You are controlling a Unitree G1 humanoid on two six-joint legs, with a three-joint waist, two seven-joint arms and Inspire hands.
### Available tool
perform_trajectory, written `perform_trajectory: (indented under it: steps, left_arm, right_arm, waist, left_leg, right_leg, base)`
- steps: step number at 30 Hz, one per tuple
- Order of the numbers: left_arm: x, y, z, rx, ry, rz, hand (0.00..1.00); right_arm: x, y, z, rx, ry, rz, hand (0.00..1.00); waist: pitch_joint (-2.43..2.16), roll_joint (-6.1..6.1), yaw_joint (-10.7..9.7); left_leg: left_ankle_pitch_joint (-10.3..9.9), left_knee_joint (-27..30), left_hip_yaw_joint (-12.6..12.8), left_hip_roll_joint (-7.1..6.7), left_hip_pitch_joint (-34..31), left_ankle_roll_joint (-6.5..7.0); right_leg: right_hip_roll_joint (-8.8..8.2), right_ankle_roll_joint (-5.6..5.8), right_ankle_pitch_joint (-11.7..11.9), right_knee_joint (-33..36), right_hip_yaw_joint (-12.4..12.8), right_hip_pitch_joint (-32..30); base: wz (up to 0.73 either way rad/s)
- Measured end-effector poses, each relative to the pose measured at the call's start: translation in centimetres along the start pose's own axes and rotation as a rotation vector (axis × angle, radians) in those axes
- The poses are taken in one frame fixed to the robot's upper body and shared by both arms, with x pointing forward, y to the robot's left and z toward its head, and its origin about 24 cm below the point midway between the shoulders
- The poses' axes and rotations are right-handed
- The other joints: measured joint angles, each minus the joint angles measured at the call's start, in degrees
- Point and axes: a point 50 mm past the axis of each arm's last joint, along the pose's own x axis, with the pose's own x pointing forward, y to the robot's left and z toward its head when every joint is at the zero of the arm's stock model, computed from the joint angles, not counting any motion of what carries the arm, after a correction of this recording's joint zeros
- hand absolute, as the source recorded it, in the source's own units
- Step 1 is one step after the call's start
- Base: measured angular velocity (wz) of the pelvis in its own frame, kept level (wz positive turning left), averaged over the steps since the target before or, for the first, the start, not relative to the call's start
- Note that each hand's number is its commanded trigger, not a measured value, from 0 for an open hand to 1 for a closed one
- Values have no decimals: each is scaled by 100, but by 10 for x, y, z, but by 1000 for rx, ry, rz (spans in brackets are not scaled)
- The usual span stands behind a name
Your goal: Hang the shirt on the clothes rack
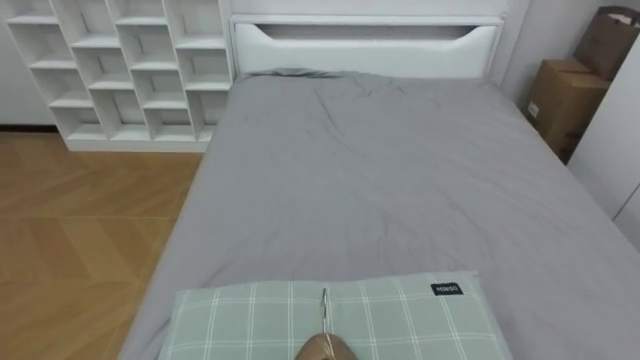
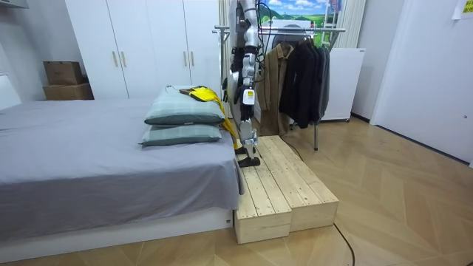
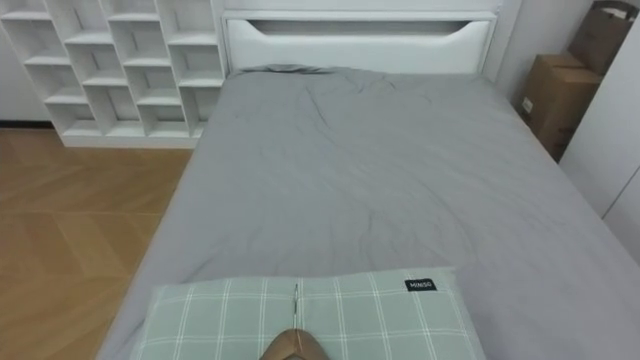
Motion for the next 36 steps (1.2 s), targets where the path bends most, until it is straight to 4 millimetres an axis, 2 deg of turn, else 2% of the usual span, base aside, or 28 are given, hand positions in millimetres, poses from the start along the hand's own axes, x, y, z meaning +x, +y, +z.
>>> perform_trajectory:
  steps: [19, 27, 36]
  left_arm:
    - [0, 0, 1, 17, -6, 25, 0]
    - [0, 0, 0, 18, -5, 47, 0]
    - [0, 2, -2, 7, 2, 61, 0]
  right_arm:
    - [0, 1, 1, -14, 1, -1, 0]
    - [1, 2, 1, -19, 2, -4, 0]
    - [1, 3, 1, -25, 5, -3, 0]
  waist:
    - [5, -10, -2]
    - [23, -39, -3]
    - [20, -71, -1]
  left_leg:
    - [0, 1, 1, -2, 6, 0]
    - [0, 2, -1, -3, 16, 1]
    - [0, 13, -18, -13, -10, 0]
  right_leg:
    - [4, 1, 1, 1, 24, 0]
    - [2, 2, 1, 1, 11, 11]
    - [-3, 2, 0, -25, -26, 10]
  base:
    - [0]
    - [0]
    - [1]
